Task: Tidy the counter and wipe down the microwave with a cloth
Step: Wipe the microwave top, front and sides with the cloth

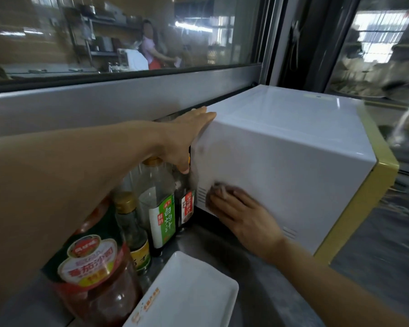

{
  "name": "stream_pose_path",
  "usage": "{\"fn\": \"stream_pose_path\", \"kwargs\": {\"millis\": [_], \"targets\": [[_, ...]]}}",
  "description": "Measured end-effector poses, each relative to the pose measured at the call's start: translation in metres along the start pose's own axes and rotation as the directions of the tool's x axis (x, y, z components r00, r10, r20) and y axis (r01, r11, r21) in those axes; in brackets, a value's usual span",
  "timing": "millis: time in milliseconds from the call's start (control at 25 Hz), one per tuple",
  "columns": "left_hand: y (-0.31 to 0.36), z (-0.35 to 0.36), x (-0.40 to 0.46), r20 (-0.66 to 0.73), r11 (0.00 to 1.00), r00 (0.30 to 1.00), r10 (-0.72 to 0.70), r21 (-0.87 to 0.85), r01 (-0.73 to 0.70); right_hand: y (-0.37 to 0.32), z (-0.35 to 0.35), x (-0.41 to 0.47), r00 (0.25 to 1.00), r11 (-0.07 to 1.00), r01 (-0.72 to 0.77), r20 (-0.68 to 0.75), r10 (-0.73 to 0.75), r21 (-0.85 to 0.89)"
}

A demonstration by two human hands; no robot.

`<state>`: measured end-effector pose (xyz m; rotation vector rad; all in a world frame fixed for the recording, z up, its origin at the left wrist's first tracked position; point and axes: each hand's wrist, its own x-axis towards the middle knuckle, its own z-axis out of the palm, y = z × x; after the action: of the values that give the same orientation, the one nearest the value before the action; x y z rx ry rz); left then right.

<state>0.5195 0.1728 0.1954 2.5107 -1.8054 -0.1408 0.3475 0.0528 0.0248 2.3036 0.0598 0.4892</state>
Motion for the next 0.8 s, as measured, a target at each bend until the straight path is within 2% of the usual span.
{"fn": "stream_pose_path", "kwargs": {"millis": [40,120,240,320,400,480,560,640,800], "targets": [[0.003,0.003,-0.001,-0.021,1.0,1.0,-0.017,0.007,0.017,-0.005,-0.002,-0.009,0.999,1.0,0.022,0.025,-0.023,0.014],[0.011,0.009,-0.004,-0.089,0.997,0.995,-0.041,0.064,0.047,0.005,-0.01,-0.018,0.999,0.999,-0.015,-0.039,0.017,0.047],[0.029,0.021,-0.004,-0.218,0.991,0.975,0.048,0.135,-0.019,0.043,-0.026,-0.02,0.944,0.965,-0.256,-0.201,0.263,0.062],[0.038,0.033,-0.001,-0.255,0.992,0.963,0.085,0.108,-0.059,0.054,-0.025,-0.028,0.911,0.941,-0.327,-0.237,0.337,0.083],[0.04,0.041,0.003,-0.305,0.995,0.949,0.084,0.079,-0.062,0.036,-0.014,-0.045,0.961,0.973,-0.225,-0.154,0.23,0.051],[0.038,0.046,0.004,-0.336,0.995,0.939,0.08,0.079,-0.056,0.007,-0.006,-0.063,0.999,0.999,-0.05,0.009,0.05,-0.005],[0.039,0.049,0.005,-0.351,0.996,0.934,0.072,0.072,-0.05,0.0,-0.008,-0.073,0.996,0.999,-0.034,0.081,0.035,-0.012],[0.041,0.051,0.005,-0.367,0.997,0.928,0.062,0.057,-0.044,0.02,-0.016,-0.076,0.988,0.988,-0.153,-0.019,0.153,-0.011],[0.043,0.056,0.008,-0.41,0.999,0.911,0.045,0.009,-0.045,0.062,-0.03,-0.097,0.883,0.902,-0.43,-0.194,0.427,0.029]]}}
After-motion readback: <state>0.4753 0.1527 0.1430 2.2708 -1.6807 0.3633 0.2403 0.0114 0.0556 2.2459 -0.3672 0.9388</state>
